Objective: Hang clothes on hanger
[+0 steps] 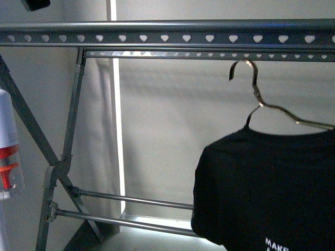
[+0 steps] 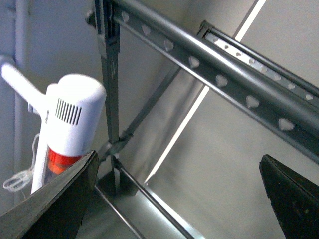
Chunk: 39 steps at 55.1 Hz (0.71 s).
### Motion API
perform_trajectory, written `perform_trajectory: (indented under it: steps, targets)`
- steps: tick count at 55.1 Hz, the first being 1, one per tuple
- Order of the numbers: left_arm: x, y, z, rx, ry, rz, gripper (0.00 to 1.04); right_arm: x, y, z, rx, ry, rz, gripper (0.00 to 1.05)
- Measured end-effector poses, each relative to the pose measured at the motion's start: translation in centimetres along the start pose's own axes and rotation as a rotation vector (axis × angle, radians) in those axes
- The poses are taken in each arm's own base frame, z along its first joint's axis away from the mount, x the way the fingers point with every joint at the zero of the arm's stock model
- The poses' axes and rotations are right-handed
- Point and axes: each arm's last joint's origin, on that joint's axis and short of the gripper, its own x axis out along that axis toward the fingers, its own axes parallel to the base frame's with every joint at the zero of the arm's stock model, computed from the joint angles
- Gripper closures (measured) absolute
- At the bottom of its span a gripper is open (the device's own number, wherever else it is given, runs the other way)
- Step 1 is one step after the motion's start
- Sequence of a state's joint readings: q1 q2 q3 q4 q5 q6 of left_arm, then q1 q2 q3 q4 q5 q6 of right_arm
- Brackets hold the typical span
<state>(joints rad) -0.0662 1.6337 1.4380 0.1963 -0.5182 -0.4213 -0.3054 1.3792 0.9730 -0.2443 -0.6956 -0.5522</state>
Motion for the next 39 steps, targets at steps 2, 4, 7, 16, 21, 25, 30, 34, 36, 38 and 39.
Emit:
perform_trajectory:
  steps: [2, 4, 7, 16, 21, 25, 30, 34, 36, 38, 39]
  targets:
    - [0.0, 0.2, -0.6, -0.011, 0.036, -0.015, 0.07, -0.6, 0.2, 0.6, 0.041, -0.035, 0.002, 0.98]
    - [-0.2, 0.2, -1.3, -0.019, 0.068, -0.044, 0.07, -1.2, 0.4, 1.1, 0.081, -0.069, 0.002, 0.98]
    - [-0.8, 0.0, -2.3, -0.02, 0.105, -0.095, 0.07, -2.0, 0.3, 1.7, 0.14, -0.107, 0.002, 0.98]
    - [-5.3, -2.2, -6.9, 0.038, 0.314, -0.389, 0.07, -5.0, -2.1, 4.5, 0.397, -0.229, -0.068, 0.98]
    - [-7.1, -2.7, -7.7, 0.131, 0.254, -0.451, 0.14, -6.4, -4.1, 6.1, 0.541, -0.314, -0.105, 0.98]
    - [-8.8, -0.4, -7.7, 0.259, 0.131, -0.461, 0.31, -6.6, -5.5, 6.9, 0.66, -0.353, -0.112, 0.98]
    - [-11.1, 3.2, -8.2, 0.344, 0.083, -0.455, 0.51, -5.7, -6.7, 6.8, 0.773, -0.339, -0.136, 0.98]
    - [-12.4, 5.9, -9.4, 0.377, 0.087, -0.453, 0.67, -4.4, -6.9, 7.1, 0.803, -0.318, -0.141, 0.98]
    - [-12.9, 7.2, -10.1, 0.391, 0.096, -0.445, 0.76, -3.7, -6.8, 7.2, 0.807, -0.304, -0.133, 0.98]
    - [-13.5, 8.5, -10.7, 0.4, 0.105, -0.444, 0.85, -3.0, -6.7, 7.4, 0.804, -0.294, -0.122, 0.98]
    - [-13.8, 8.9, -10.9, 0.402, 0.107, -0.443, 0.88, -2.8, -6.7, 7.4, 0.803, -0.29, -0.12, 0.98]
